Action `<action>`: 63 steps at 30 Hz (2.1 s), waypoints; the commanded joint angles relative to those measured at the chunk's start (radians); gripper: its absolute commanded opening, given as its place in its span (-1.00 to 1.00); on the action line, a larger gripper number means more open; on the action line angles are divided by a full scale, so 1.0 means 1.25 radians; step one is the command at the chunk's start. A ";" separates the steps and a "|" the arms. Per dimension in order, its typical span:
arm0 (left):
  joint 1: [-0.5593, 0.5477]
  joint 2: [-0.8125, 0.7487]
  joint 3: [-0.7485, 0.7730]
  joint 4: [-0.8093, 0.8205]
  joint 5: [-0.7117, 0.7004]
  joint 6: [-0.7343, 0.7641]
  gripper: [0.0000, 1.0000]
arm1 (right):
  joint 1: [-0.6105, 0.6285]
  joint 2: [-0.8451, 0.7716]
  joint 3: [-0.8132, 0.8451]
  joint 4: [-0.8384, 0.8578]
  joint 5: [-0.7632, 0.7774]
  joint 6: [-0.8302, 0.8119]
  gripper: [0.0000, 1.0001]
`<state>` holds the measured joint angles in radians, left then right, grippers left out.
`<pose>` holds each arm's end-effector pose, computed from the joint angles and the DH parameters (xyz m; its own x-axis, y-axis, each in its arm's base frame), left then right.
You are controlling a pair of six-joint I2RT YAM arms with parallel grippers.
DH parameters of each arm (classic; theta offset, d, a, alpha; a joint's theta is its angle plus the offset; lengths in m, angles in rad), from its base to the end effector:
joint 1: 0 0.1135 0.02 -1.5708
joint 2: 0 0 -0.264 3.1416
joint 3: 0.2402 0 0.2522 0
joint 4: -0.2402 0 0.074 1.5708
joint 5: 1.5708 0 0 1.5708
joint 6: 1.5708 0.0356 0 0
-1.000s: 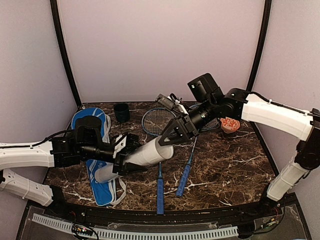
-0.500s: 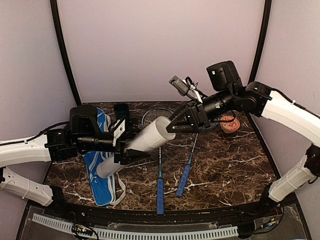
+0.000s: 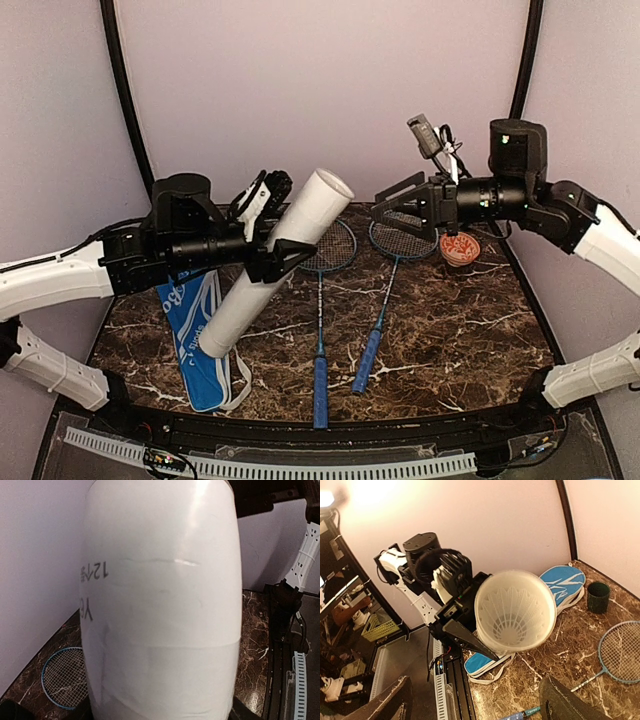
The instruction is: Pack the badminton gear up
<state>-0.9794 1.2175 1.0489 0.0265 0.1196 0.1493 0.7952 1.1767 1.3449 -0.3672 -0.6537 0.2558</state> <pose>0.1573 -0.2418 0.3638 0.0543 0.1840 -0.9814 0.8919 0.4329 0.1305 0.1598 0.1939 0.4372 -0.3829 -0.1036 -0.9179 -0.9171 0.1617 0.3643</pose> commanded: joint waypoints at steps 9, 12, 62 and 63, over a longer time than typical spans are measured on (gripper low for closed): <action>-0.002 0.047 0.029 0.290 -0.120 -0.320 -0.11 | 0.083 0.056 -0.236 0.366 0.161 0.165 0.86; -0.001 0.044 0.005 0.356 -0.138 -0.368 -0.11 | 0.114 0.092 -0.239 0.416 0.169 0.169 0.90; 0.074 -0.109 -0.141 0.087 -0.248 -0.402 0.98 | -0.202 0.076 -0.088 -0.436 0.411 0.014 -0.10; 0.077 -0.107 -0.144 0.088 -0.244 -0.401 0.98 | -0.206 0.090 -0.082 -0.464 0.449 0.009 -0.11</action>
<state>-0.9009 1.0889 0.8818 0.2153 -0.1699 -0.3801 0.5659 1.2438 1.2125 -0.6632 -0.2798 0.3374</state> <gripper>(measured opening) 0.989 0.495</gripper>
